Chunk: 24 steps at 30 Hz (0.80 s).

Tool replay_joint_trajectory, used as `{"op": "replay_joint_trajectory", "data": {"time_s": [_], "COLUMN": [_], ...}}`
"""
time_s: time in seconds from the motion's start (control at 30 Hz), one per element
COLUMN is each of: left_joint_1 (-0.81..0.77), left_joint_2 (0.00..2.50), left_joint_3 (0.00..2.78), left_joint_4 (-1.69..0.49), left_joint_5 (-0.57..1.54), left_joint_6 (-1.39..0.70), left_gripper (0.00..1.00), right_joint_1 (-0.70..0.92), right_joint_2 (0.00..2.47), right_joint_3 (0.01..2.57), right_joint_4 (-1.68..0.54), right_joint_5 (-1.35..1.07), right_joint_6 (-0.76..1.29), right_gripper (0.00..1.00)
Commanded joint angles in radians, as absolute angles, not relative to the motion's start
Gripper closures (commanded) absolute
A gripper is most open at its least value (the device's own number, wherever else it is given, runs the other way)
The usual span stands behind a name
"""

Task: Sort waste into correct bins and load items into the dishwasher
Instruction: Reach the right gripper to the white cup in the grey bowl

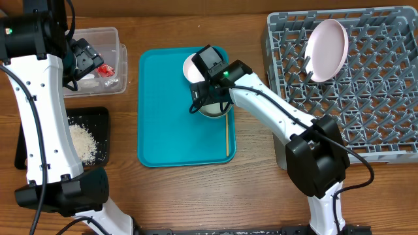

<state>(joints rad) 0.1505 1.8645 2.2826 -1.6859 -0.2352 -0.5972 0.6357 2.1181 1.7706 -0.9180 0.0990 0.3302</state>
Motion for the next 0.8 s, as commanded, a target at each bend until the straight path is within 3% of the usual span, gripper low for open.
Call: {"op": "replay_joint_trajectory", "data": {"time_s": [0.0,0.37,0.67,0.77], "left_joint_1": [0.150,0.150,0.150,0.150], "left_joint_2": [1.845,1.845,1.845,1.845], "left_joint_3": [2.276,2.276,2.276,2.276], "left_joint_4": [-1.686,-1.686,-1.686,-1.686], "left_joint_5": [-0.232,-0.232,-0.232,-0.232], "left_joint_6": [-0.609,-0.609,-0.609,-0.609], "left_gripper": [0.00,0.00,0.00,0.00], "right_joint_1": [0.635,0.646,0.646,0.637], "right_joint_2": [2.134,2.154,2.123,2.100], "right_joint_3": [1.760,1.742,1.837,1.898], "right_joint_4": [-0.904,-0.900,-1.010,-1.070], "right_joint_5": [0.140,0.142,0.142,0.142], "right_joint_6": [0.348,0.357,0.367,0.368], "right_gripper": [0.00,0.27,0.36,0.49]}}
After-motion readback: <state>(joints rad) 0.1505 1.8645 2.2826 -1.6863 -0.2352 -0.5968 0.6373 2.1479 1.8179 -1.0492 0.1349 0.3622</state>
